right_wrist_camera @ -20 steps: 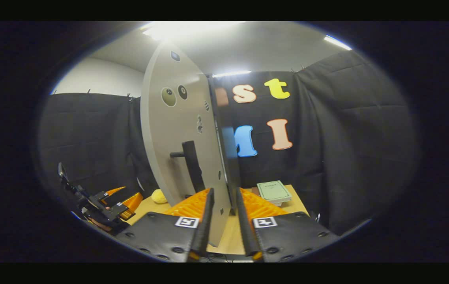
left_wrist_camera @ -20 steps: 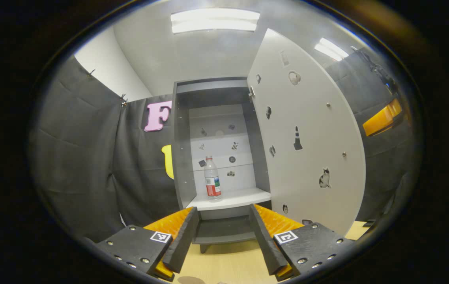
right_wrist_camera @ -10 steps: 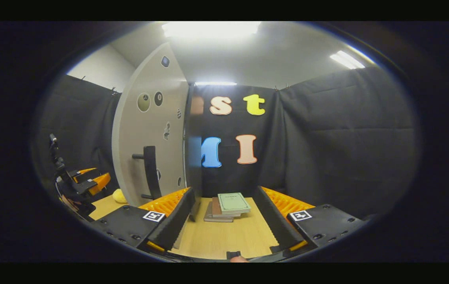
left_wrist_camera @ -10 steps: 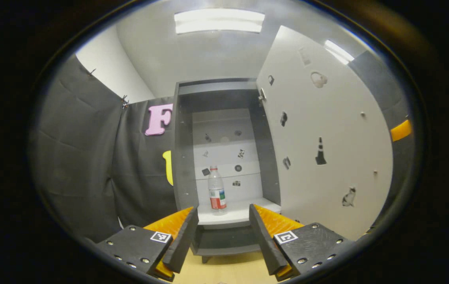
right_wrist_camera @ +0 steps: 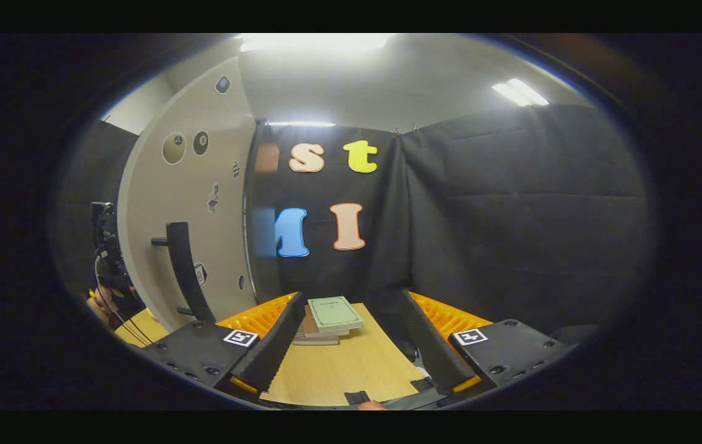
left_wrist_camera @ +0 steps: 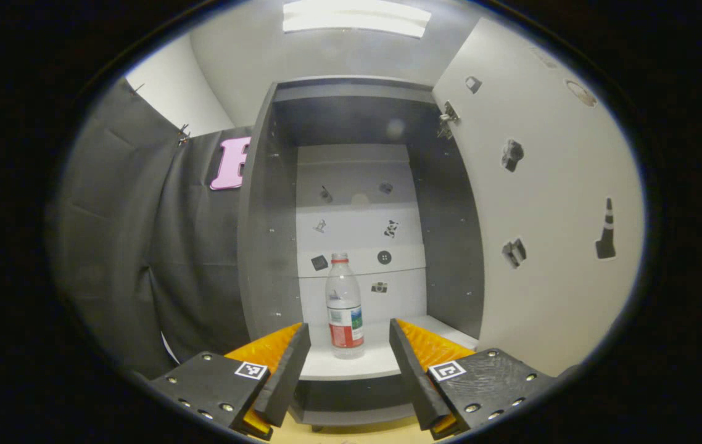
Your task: Open the cabinet door with the right hand, grasp the bottle in the cabinet with the left hand and place it on the coaster, then close the cabinet door with the right hand.
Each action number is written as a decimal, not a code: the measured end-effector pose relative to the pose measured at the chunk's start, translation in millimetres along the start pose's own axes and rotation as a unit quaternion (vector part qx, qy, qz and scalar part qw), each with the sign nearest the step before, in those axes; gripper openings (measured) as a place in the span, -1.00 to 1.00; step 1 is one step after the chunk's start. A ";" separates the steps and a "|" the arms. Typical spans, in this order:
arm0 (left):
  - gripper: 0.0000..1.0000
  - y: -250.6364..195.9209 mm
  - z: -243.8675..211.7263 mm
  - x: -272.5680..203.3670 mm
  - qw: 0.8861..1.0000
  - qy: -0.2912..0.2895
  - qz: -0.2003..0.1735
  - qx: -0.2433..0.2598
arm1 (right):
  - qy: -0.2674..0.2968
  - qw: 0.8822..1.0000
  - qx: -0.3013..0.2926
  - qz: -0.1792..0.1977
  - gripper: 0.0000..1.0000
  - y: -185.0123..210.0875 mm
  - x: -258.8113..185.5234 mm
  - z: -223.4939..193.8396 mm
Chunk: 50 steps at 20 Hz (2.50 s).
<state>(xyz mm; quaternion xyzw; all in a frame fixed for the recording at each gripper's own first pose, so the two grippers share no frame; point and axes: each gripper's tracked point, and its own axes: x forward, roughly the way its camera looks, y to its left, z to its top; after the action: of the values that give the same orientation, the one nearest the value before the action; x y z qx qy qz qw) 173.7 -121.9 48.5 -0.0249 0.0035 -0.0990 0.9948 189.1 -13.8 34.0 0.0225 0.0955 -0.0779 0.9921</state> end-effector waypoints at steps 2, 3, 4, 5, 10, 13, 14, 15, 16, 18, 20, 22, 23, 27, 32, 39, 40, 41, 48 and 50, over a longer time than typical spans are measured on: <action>0.53 3.6 -6.1 27.9 1.000 0.000 -0.002 0.006 | 0.003 1.000 0.006 -0.019 0.97 -3.8 2.8 -1.7; 0.53 4.8 -12.3 41.4 1.000 0.004 -0.002 0.006 | 0.005 1.000 0.009 -0.026 0.87 -4.1 4.2 -3.3; 0.53 5.6 -17.0 54.1 1.000 0.005 -0.002 0.005 | 0.008 0.999 0.011 -0.034 0.97 -5.1 4.8 -4.8; 0.53 5.7 -21.5 66.4 1.000 0.006 -0.002 0.003 | 0.011 0.999 0.011 -0.043 0.87 -6.8 5.9 -6.7; 0.59 2.4 -46.7 108.4 1.000 0.020 -0.009 0.003 | 0.026 0.996 0.009 -0.084 0.97 -13.6 7.8 -15.2; 0.58 5.0 -62.6 126.4 1.000 0.029 -0.007 -0.005 | 0.035 0.994 0.011 -0.100 0.97 -13.0 10.9 -21.1; 0.58 7.8 -66.5 131.9 1.000 0.030 -0.004 -0.008 | 0.037 0.994 0.010 -0.105 0.97 -12.5 10.5 -22.0; 0.58 8.5 -69.6 138.7 0.999 0.031 -0.004 -0.011 | 0.038 0.993 0.009 -0.109 0.97 -11.4 10.7 -23.1; 0.58 9.8 -73.7 143.8 0.999 0.033 -0.003 -0.015 | 0.041 0.993 0.007 -0.112 0.87 -10.6 10.0 -24.2; 0.53 9.6 -81.8 155.8 0.999 0.039 -0.005 -0.021 | 0.046 0.991 0.000 -0.122 0.87 -12.5 8.7 -25.6; 0.58 8.8 -87.1 162.8 0.999 0.043 -0.008 -0.021 | 0.048 0.990 -0.003 -0.131 0.87 -12.4 9.6 -26.0; 0.53 7.8 -87.4 169.7 0.999 0.041 -0.008 -0.013 | 0.049 0.990 0.000 -0.135 0.87 -12.9 9.7 -26.3; 0.53 6.4 -86.0 172.1 0.999 0.040 -0.010 -0.009 | 0.050 0.990 0.001 -0.135 0.97 -13.1 10.6 -26.6; 0.53 5.5 -85.6 174.5 0.999 0.038 -0.016 -0.005 | 0.052 0.990 -0.004 -0.131 0.89 -11.9 13.8 -27.4; 0.39 7.8 -76.6 157.0 0.999 0.039 -0.019 -0.018 | 0.046 0.992 -0.001 -0.113 1.00 -8.5 22.5 -27.3; 0.38 29.1 -37.1 77.9 0.999 0.009 0.008 -0.041 | 0.034 0.997 0.009 -0.069 0.94 -20.3 18.8 -29.2; 0.39 32.3 -36.2 66.5 0.999 0.012 0.012 -0.041 | 0.033 0.997 0.012 -0.062 0.94 -21.8 18.4 -29.4; 0.39 36.0 -34.9 58.2 0.999 0.013 0.018 -0.039 | 0.031 0.998 0.016 -0.054 1.00 -23.5 19.1 -30.6; 0.39 70.5 -46.0 -29.6 0.997 0.020 0.070 -0.024 | 0.032 0.999 0.020 -0.004 0.98 -24.6 21.7 -37.6; 0.39 77.6 -54.4 -50.6 0.996 0.020 0.079 -0.030 | 0.032 0.999 0.018 0.008 0.98 -21.8 23.4 -39.2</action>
<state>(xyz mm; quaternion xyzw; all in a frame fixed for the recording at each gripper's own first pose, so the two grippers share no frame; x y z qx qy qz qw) 138.8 -38.6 -9.6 -0.0520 0.0282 -0.0200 0.9981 201.0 -36.5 -9.6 0.0431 0.1254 -0.0714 0.9886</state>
